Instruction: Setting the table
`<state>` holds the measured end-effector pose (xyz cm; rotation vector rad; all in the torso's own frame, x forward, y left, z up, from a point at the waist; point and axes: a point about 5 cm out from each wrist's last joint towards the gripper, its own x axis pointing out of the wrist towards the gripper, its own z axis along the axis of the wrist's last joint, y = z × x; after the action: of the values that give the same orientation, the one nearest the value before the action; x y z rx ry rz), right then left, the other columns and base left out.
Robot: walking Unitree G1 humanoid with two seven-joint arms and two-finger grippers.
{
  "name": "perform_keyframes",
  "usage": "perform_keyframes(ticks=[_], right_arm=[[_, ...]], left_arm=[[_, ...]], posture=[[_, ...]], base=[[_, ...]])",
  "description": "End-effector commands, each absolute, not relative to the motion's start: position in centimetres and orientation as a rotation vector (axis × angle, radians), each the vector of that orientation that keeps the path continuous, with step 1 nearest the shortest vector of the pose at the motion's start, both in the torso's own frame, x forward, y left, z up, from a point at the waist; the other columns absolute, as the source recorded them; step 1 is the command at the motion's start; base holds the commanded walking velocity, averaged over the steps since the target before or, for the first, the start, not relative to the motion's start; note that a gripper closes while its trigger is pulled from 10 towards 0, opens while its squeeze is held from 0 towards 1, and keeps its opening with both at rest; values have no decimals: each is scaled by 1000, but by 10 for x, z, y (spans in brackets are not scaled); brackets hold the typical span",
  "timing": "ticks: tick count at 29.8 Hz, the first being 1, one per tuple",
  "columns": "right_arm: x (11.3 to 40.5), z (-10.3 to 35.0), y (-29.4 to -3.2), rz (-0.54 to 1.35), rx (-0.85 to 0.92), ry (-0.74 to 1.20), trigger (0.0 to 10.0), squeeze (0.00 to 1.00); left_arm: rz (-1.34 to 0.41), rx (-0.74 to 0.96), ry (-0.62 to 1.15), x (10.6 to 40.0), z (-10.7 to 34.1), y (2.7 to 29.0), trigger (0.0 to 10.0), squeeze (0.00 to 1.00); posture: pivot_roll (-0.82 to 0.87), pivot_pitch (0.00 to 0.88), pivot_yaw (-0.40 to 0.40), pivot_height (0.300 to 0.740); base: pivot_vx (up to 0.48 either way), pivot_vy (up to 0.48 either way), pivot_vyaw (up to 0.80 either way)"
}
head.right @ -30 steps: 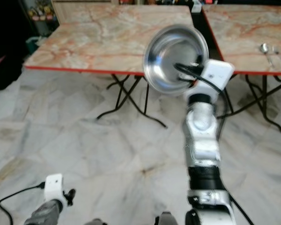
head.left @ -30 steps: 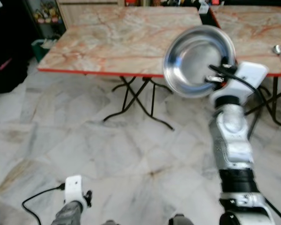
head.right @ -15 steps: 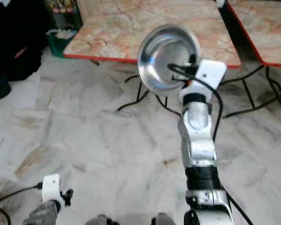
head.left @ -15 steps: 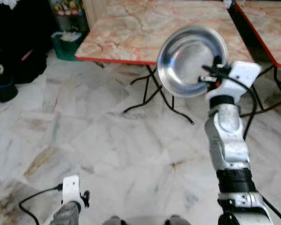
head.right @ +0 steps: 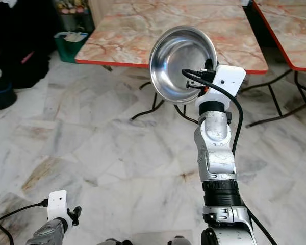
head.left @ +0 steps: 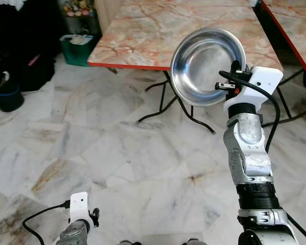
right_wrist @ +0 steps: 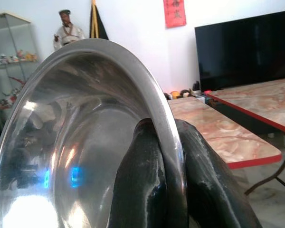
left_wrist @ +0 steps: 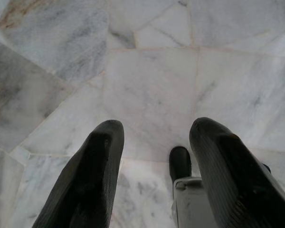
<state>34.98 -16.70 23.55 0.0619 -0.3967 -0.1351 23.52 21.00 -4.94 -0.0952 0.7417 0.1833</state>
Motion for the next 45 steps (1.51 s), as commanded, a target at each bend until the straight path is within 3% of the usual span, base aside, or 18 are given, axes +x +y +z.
perform_keyframes(ticks=[1, 31, 36, 45], right_arm=[[349, 240, -163, -119, 63, -415, 10000, 0], [350, 239, -164, -118, 72, -395, 10000, 0], [352, 236, -165, -119, 71, -379, 10000, 0], [350, 238, -163, -112, 70, -399, 10000, 0]], left_arm=[[194, -91, 771, 228, -54, 213, 10000, 0], [188, -96, 766, 228, -54, 211, 10000, 0], [187, -95, 767, 228, -54, 211, 10000, 0], [186, -96, 765, 228, -54, 211, 10000, 0]], posture=[[-74, 140, 39, 711], [-76, 142, 38, 711], [-75, 141, 37, 711], [-73, 142, 38, 711]], base=[[240, 0, 0], [289, 0, 0], [359, 0, -800], [359, 0, 0]])
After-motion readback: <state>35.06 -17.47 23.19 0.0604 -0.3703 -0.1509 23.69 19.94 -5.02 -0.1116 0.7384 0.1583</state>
